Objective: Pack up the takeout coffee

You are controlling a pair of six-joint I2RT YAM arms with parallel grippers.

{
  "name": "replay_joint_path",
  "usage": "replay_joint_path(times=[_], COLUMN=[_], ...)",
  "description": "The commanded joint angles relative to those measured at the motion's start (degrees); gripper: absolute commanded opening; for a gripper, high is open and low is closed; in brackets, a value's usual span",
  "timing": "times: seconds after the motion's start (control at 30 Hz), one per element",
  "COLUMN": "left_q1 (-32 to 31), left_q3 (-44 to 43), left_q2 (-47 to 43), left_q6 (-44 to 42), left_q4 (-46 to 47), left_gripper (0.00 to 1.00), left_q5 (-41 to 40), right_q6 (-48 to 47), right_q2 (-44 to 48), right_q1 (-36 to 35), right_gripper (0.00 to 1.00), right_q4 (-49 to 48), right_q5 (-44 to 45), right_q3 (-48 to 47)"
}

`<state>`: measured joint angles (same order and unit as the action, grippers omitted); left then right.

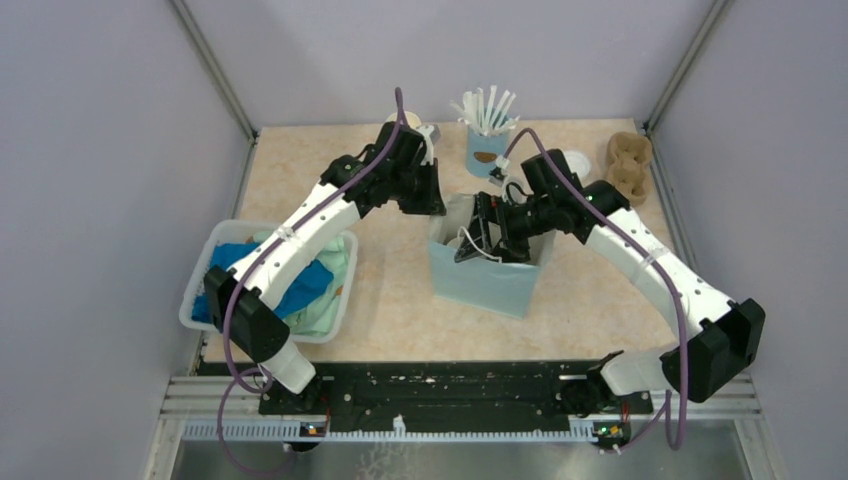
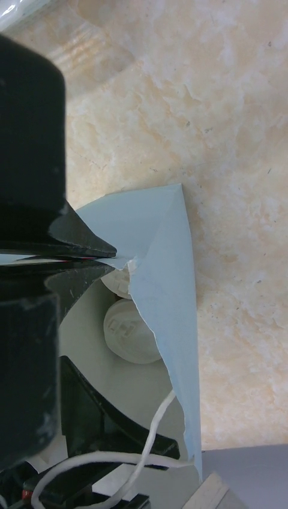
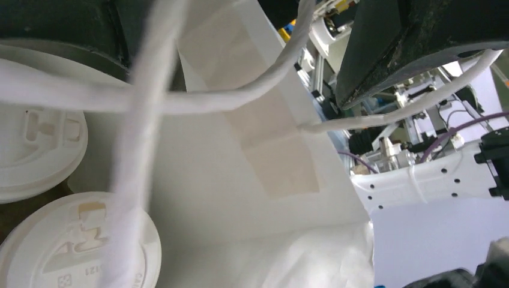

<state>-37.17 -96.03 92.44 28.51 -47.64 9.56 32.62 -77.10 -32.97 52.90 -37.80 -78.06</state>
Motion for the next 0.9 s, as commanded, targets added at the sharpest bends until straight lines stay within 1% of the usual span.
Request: replay_joint_path(times=[0.0, 0.07, 0.13, 0.23, 0.33, 0.43, 0.5, 0.63, 0.7, 0.8, 0.83, 0.87], left_q1=[0.2, 0.2, 0.2, 0.2, 0.3, 0.3, 0.4, 0.5, 0.7, 0.8, 0.7, 0.8], left_q3=[-1.3, -1.4, -1.6, -1.6, -1.8, -1.7, -1.8, -1.8, -2.0, -2.1, -1.9, -1.8], left_q2=[-0.5, -0.6, -0.8, -1.1, -1.1, -1.5, -1.5, -1.7, -1.8, -2.7, -3.2, -3.8], left_q6=[-0.7, -0.8, -0.8, -1.1, -1.3, -1.6, -1.7, -2.1, -2.1, -2.4, -2.4, -2.4], left_q4=[2.0, 2.1, 2.0, 2.2, 2.2, 2.2, 2.0, 1.7, 1.4, 1.6, 1.9, 2.2], left_gripper=[0.10, 0.10, 0.11, 0.15, 0.18, 0.19, 0.20, 0.24, 0.29, 0.42, 0.48, 0.52], left_q5=[1.2, 1.4, 1.2, 1.2, 1.5, 1.4, 1.4, 1.7, 1.8, 2.2, 2.2, 2.1], right_q6=[3.2, 2.5, 1.3, -0.9, -1.1, -1.1, -1.1, -2.5, -3.3, -4.6, -4.8, -4.7], right_q2=[0.8, 0.7, 0.8, 0.2, 0.9, 2.7, 3.5, 4.0, 3.8, 1.8, 0.4, -1.3], right_q1=[1.3, 2.1, 2.2, 2.2, 2.2, 2.2, 2.2, 2.2, 2.3, 3.0, 3.9, 5.4], right_gripper=[0.93, 0.93, 0.93, 0.94, 0.93, 0.95, 0.95, 0.95, 0.95, 0.96, 0.96, 0.96], right_q4=[-6.1, -4.9, -1.7, 5.6, 10.9, 13.4, 13.9, 17.0, 18.7, 18.5, 17.4, 16.4], right_q5=[-2.6, -1.9, 0.1, 3.7, 6.1, 8.0, 7.7, 9.8, 13.2, 19.6, 21.6, 23.2], right_q3=[1.8, 0.9, -2.5, -8.4, -11.3, -13.0, -12.9, -14.8, -18.1, -26.2, -29.1, -32.2])
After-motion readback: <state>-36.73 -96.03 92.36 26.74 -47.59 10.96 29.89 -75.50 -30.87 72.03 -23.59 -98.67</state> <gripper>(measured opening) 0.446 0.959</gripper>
